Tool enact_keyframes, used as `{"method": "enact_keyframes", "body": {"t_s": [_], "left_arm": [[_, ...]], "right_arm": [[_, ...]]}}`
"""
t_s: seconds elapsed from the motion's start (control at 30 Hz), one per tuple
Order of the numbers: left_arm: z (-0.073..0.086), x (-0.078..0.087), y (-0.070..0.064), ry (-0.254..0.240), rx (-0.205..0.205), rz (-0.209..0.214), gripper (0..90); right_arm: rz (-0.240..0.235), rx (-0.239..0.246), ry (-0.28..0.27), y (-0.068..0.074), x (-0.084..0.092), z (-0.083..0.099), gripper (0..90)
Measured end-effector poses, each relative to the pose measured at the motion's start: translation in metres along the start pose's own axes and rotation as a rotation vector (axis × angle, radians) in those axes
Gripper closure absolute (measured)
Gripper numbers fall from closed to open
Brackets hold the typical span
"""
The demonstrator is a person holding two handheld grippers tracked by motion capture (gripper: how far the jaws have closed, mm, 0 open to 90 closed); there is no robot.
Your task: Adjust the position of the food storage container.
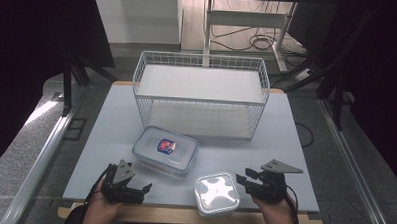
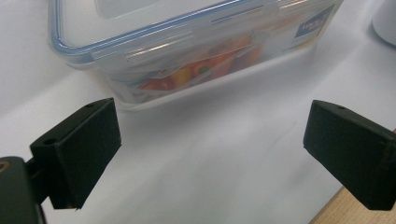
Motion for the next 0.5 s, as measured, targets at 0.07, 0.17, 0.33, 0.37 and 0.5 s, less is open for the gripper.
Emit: {"method": "enact_keyframes", "body": {"t_s": [0.07, 0.17, 0.33, 0.37, 0.5], "left_arm": [[0.000, -0.001, 0.001, 0.005, 0.003, -0.004, 3.9], [0.001, -0.001, 0.001, 0.009, 0.006, -0.008, 3.9], [0.000, 0.001, 0.002, 0.004, 0.011, -0.017, 3.9], [0.000, 0.001, 0.003, 0.001, 0.014, -0.017, 3.9], [0.000, 0.002, 0.003, 0.000, 0.015, -0.019, 4.0]], "right_arm": [[-0.025, 0.053, 0.027, 0.014, -0.003, -0.002, 67.4], [-0.049, 0.105, 0.037, 0.030, -0.007, -0.005, 77.9], [-0.110, 0.131, 0.057, 0.048, -0.013, -0.008, 85.8], [-0.141, 0.137, 0.072, 0.058, -0.018, -0.009, 87.0], [-0.182, 0.155, 0.086, 0.073, -0.026, -0.010, 87.4]]}}
Point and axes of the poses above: each handheld gripper's, and its own axes: x roughly backward along the jaws, z roughly out of its underside, y roughly to its left, the point moved 3 cm from there along -x, roughly forward along the jaws, and after that the axes turned 3 degrees about z, right-handed, at the moved point
